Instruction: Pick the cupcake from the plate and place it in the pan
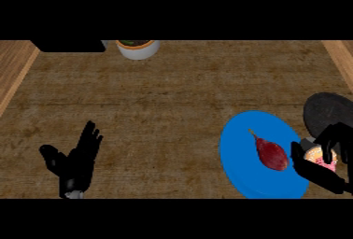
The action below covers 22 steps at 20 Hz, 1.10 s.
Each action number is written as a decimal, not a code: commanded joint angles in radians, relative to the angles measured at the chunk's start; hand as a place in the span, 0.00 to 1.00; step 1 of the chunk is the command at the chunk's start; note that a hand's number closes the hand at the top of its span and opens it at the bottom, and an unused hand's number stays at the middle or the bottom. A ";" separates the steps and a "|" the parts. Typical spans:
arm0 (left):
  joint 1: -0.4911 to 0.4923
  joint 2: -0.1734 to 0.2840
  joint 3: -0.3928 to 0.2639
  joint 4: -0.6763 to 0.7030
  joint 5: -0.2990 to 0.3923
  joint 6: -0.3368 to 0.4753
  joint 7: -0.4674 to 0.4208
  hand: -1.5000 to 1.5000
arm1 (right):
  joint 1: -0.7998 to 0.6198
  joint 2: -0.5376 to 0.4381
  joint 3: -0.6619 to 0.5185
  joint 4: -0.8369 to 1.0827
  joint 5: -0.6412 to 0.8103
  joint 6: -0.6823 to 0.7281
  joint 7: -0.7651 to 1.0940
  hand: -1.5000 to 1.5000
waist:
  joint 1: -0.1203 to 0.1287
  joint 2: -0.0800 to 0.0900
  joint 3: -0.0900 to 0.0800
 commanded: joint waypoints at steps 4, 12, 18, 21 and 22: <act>-0.008 -0.005 -0.004 -0.015 -0.012 -0.003 0.016 0.50 | -0.172 -0.057 -0.206 0.374 -0.069 -0.128 -0.195 1.00 | 0.009 0.002 0.001; -0.029 -0.006 0.025 0.041 0.010 -0.037 -0.015 0.50 | -0.446 -0.178 -0.345 0.942 -0.117 -0.247 -0.434 1.00 | 0.022 0.007 0.001; -0.051 0.006 0.021 0.024 -0.004 -0.030 0.015 0.50 | -0.642 -0.234 -0.420 1.366 -0.165 -0.327 -0.632 1.00 | 0.047 0.018 0.004; -0.064 -0.003 0.006 0.012 -0.008 -0.033 0.017 0.50 | -0.632 -0.263 -0.400 1.446 -0.021 -0.488 -0.542 1.00 | 0.059 0.023 0.004; -0.078 -0.020 -0.004 0.011 -0.005 -0.024 0.034 0.50 | -0.624 -0.304 -0.387 1.518 -0.024 -0.381 -0.553 0.00 | 0.065 0.028 0.005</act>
